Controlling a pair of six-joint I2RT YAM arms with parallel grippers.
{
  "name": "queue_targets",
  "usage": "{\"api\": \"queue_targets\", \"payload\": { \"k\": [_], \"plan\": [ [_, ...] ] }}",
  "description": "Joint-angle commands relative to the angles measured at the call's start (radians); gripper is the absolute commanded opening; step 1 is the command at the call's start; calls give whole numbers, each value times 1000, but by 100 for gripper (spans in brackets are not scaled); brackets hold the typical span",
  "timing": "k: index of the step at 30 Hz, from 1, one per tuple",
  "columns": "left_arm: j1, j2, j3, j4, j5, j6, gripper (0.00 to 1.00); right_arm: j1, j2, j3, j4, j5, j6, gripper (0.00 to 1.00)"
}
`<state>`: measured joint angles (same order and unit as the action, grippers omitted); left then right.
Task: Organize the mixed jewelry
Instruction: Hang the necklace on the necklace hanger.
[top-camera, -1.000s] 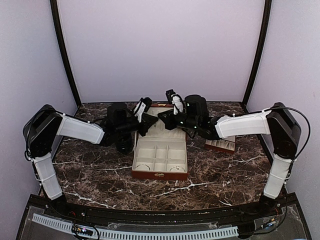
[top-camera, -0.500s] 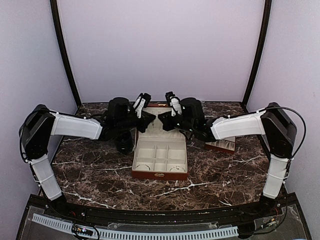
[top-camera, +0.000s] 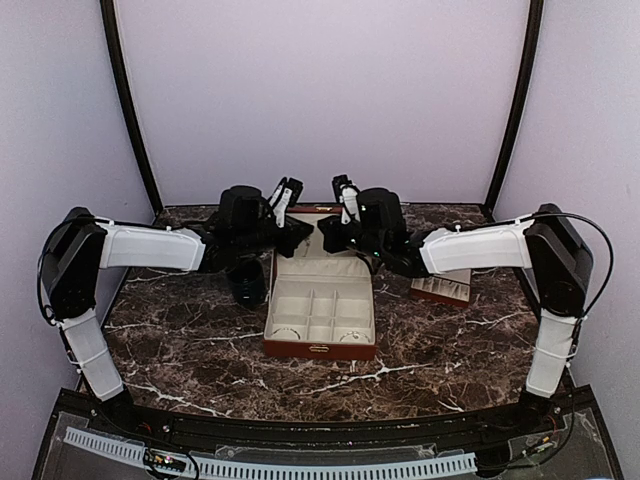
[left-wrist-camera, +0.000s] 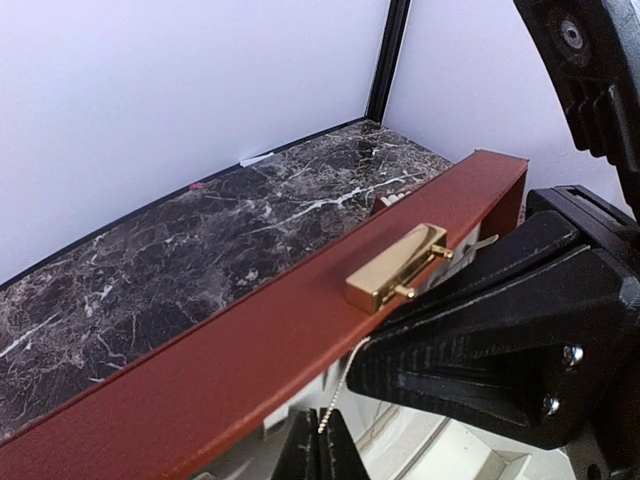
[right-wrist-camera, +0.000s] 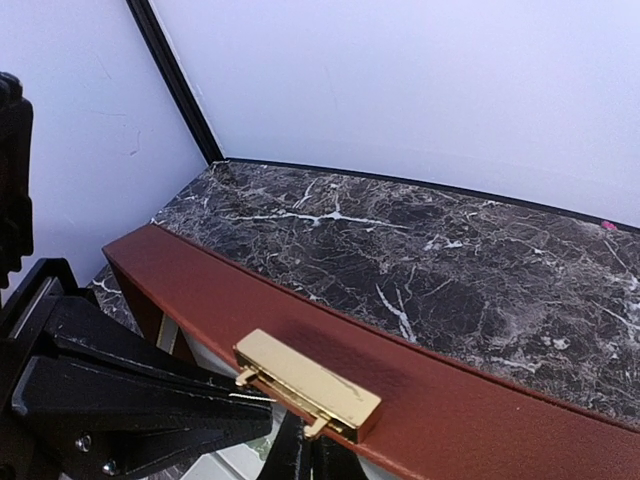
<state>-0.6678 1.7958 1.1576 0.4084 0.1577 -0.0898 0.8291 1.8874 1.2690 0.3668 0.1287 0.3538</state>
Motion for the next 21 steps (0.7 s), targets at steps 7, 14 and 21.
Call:
{"api": "queue_targets", "payload": {
  "k": [7, 14, 21],
  "plan": [
    [-1, -5, 50, -26, 26, -139, 0, -6, -15, 60, -66, 111, 77, 0],
    [-7, 15, 70, -38, -6, -199, 0, -6, 12, 108, -127, 105, 87, 0],
    [-15, 31, 90, -77, -67, -246, 0, -5, 32, 138, -155, 89, 91, 0]
  ]
}}
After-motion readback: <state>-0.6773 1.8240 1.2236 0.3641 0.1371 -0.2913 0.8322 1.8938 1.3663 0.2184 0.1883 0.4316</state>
